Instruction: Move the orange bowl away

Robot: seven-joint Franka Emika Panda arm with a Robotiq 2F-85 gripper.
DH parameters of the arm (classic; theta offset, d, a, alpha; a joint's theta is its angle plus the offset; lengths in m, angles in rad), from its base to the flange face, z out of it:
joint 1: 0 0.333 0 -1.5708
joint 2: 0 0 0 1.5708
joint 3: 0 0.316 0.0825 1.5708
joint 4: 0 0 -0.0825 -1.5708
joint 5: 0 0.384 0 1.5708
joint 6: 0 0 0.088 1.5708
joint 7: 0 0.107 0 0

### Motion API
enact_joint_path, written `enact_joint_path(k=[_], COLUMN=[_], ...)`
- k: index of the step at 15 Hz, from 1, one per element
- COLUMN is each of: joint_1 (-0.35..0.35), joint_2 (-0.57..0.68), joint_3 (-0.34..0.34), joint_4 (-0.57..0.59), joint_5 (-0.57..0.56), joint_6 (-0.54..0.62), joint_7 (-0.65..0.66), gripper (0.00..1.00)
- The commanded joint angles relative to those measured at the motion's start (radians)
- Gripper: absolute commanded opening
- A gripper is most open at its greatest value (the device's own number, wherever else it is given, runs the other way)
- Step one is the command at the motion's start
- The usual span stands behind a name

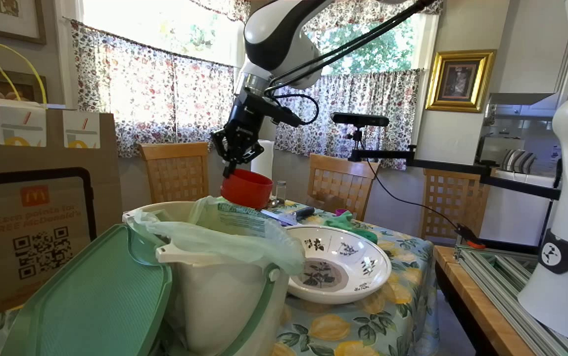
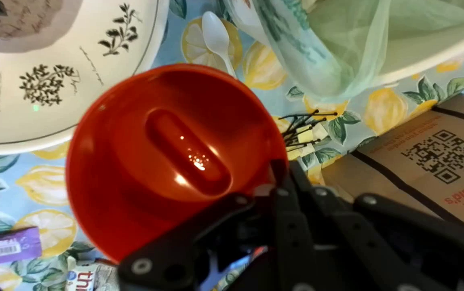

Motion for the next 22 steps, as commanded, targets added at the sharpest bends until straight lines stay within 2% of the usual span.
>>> enact_joint_path(k=[1,7,11,12,22], joint_1=[-0.007,-0.001,0.0,0.0,0.003], joint_2=[0.134,0.296,0.369,0.315,0.386], joint_3=[-0.008,-0.008,-0.013,-0.009,-0.005], joint_4=[0.191,0.383,0.457,0.374,0.451], joint_5=[0.013,0.0,0.001,0.0,0.005], joint_6=[-0.065,-0.115,-0.16,-0.117,-0.128], joint_7=[0.037,0.076,0.123,0.083,0.11], gripper=[0.01,0.01,0.01,0.03,0.01])
